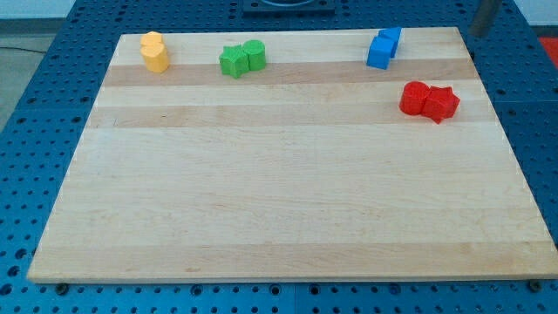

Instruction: Move the blue cube into the green circle

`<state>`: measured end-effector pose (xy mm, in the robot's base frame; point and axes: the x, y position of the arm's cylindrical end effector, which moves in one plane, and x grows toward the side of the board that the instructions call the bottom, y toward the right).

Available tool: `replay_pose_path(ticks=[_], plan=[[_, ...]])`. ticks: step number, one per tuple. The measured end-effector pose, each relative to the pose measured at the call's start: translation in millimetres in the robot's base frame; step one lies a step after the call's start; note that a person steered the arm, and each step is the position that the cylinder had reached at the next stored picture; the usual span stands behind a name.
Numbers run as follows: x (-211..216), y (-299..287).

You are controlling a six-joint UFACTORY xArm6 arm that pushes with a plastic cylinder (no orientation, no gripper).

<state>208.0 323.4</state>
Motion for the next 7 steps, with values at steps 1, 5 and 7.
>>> replay_pose_path(ticks=[1,5,7], plan=[[2,0],[33,-95],[97,-309]])
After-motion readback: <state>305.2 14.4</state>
